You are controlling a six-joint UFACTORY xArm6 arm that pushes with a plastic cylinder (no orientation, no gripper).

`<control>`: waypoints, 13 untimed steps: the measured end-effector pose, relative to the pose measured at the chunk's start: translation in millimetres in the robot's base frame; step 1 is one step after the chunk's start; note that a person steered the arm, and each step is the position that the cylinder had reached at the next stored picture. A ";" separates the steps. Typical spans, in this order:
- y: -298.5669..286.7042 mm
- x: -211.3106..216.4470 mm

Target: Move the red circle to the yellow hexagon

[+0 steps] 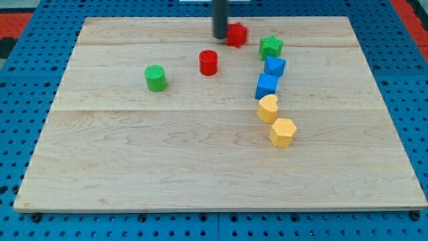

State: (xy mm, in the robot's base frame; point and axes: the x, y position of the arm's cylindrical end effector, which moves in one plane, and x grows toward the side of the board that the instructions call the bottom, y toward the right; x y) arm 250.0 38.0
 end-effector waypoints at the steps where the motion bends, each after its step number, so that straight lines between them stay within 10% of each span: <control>1: 35.9 -0.6; 3: -5.8 -4.3; 8: -69.0 166.0; 10: -68.3 112.4; 12: -23.8 254.0; 13: -67.7 243.3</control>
State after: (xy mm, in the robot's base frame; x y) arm 493.4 -29.7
